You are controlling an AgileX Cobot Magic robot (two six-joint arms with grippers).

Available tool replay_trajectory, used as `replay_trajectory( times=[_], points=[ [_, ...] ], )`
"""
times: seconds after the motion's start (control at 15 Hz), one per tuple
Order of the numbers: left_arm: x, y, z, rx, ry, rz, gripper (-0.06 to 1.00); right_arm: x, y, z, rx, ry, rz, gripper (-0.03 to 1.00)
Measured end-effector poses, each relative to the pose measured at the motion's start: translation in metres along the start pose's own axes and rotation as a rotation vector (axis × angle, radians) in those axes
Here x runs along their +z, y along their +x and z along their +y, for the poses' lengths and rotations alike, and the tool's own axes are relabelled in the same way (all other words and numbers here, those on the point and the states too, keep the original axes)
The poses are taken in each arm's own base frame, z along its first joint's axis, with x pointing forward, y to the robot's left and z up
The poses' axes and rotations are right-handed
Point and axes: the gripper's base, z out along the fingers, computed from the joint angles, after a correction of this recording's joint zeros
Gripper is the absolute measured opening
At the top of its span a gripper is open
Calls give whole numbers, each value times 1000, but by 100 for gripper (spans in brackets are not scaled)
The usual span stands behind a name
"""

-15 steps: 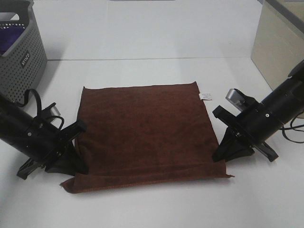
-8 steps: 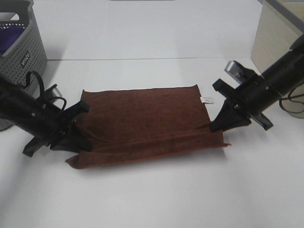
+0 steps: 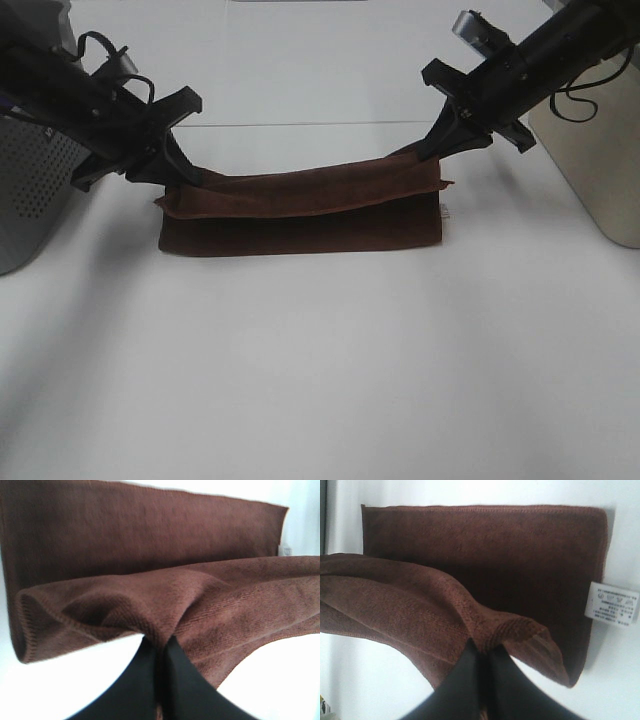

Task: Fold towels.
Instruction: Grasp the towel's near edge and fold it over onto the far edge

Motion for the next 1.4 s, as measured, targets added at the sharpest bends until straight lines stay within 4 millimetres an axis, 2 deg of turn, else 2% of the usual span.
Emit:
replay_trajectory(
  times=[0.13,0.33,0.6,0.8,0.93,1.0,1.07,1.27,1.4],
  points=[
    [5,-16,0,38,-32,-20,1,15,-12,-11,9,3,9,0],
    [30,-30,12,41,-53,-11,1,38,-22,-30,36,15,9,0],
    [51,-43,24,46,-79,-55,1,70,-22,-54,89,34,14,0],
    [59,-44,30,36,-89,-65,1,80,-21,-62,109,36,11,1],
    [64,-43,34,31,-95,-59,5,80,-21,-62,110,38,4,10],
    [64,-44,34,31,-97,-68,14,80,-21,-62,112,34,3,21],
    [64,-45,34,30,-98,-74,28,80,-21,-60,122,15,3,36],
    [64,-44,33,22,-86,-68,84,74,-22,-51,116,-32,25,77],
    [58,-45,30,58,-103,-59,87,73,-21,-50,112,-37,40,80]
  ],
)
